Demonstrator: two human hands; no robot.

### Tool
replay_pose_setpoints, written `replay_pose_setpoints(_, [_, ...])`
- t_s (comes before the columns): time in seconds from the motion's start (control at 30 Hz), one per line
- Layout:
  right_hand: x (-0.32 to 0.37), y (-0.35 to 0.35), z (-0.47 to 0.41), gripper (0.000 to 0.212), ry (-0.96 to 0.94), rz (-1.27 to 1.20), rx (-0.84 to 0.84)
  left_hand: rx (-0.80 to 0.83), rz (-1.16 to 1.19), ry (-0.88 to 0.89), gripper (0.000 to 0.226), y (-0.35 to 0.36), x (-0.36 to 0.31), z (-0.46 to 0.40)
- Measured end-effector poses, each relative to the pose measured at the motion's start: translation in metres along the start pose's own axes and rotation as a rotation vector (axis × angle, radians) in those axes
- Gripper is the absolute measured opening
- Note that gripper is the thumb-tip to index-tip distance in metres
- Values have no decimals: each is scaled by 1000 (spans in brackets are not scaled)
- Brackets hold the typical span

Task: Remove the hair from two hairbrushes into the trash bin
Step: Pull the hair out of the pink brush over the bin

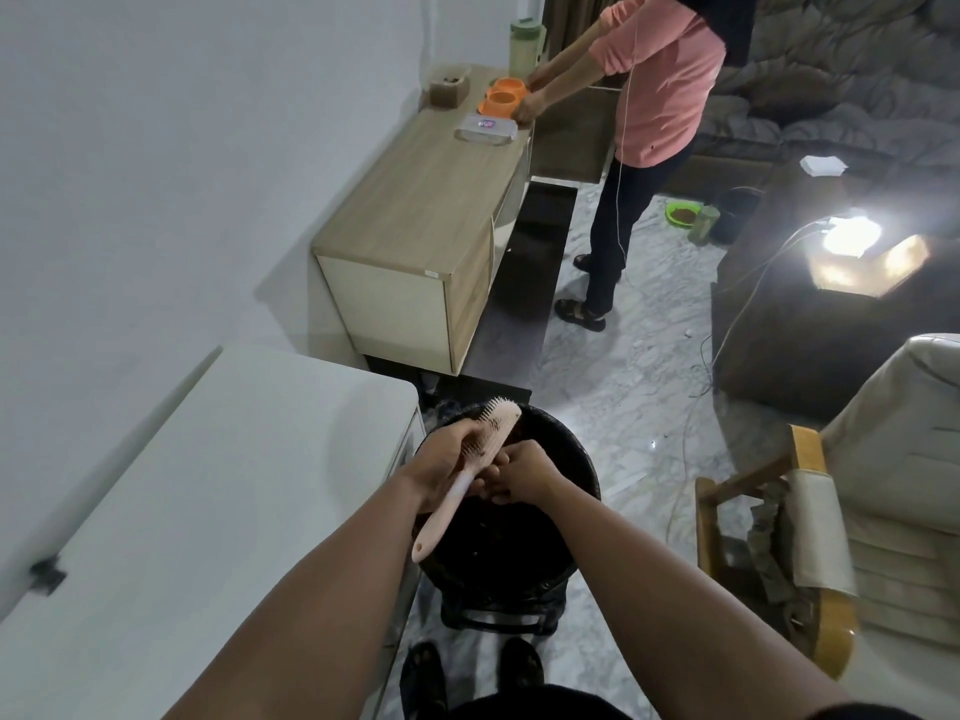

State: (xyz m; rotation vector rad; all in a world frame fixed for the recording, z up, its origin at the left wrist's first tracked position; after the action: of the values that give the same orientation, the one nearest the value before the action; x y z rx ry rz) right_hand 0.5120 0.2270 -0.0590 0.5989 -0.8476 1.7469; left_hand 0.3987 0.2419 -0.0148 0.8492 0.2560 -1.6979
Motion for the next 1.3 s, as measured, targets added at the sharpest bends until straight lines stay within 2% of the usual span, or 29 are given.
replay_pose_setpoints(0.1, [-35, -18, -5, 18, 144, -72, -80, -110, 77, 90, 43, -21, -20, 3])
replay_pose_setpoints(0.17, [-59, -51, -2, 8, 223, -44, -221, -247, 146, 167, 43, -52, -29, 3])
replay_pose_setpoints(0.23, [-76, -76, 1, 4, 264, -9, -302, -358, 111, 207, 48, -79, -33, 4])
replay_pose_setpoints(0.3, [-80, -79, 5, 8, 284, 52, -258, -377, 52, 177, 49, -86, -29, 1])
replay_pose_setpoints(0.33, [-77, -73, 5, 18, 278, 91, -195, -356, 44, 151, 48, -83, -23, -2])
replay_pose_setpoints(0.4, [-65, -57, 4, 46, 241, 147, -94, -303, 32, 119, 48, -69, -13, -5])
replay_pose_setpoints(0.43, [-56, -56, 2, 49, 193, 176, -114, -276, 12, 106, 46, -62, -9, -7])
replay_pose_setpoints(0.5, [-31, -61, -2, 35, 70, 322, -206, -225, -27, 103, 38, -46, -4, -8])
replay_pose_setpoints(0.57, [-7, -59, -1, 47, -46, 474, -249, -186, -53, 106, 34, -33, -1, -8])
replay_pose_setpoints(0.63, [21, -59, 6, 46, -174, 425, -327, -152, -69, 97, 34, -26, 2, -9])
replay_pose_setpoints(0.7, [44, -61, 13, 36, -308, 311, -411, -115, -79, 105, 35, -22, 4, -10])
replay_pose_setpoints(0.77, [61, -52, 17, 26, -418, 292, -397, -95, -108, 131, 37, -16, 4, -10])
replay_pose_setpoints(0.9, [67, -43, 15, 30, -426, 329, -385, -115, -197, 208, 36, -7, 0, -9])
replay_pose_setpoints(1.07, [83, -34, 17, 20, -515, 576, -378, -216, -249, 285, 35, -3, -6, -8])
replay_pose_setpoints(1.17, [83, -38, 17, 21, -533, 544, -386, -243, -269, 311, 33, -3, -14, -6])
replay_pose_setpoints(1.3, [80, -38, 19, 16, -578, 450, -385, -185, -313, 292, 31, -5, -18, -6])
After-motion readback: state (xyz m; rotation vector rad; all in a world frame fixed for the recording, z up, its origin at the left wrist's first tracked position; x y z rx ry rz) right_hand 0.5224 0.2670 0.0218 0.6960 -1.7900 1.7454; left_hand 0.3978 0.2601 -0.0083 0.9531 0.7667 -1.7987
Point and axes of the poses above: each hand's wrist, its own z-axis away from the middle knuckle, its own y-axis out of the palm, x = y × z, the point moved 10 cm from there along -z, towards the middle knuckle, and after that the axes turned 2 degrees about -y, right-handed, at the moved point
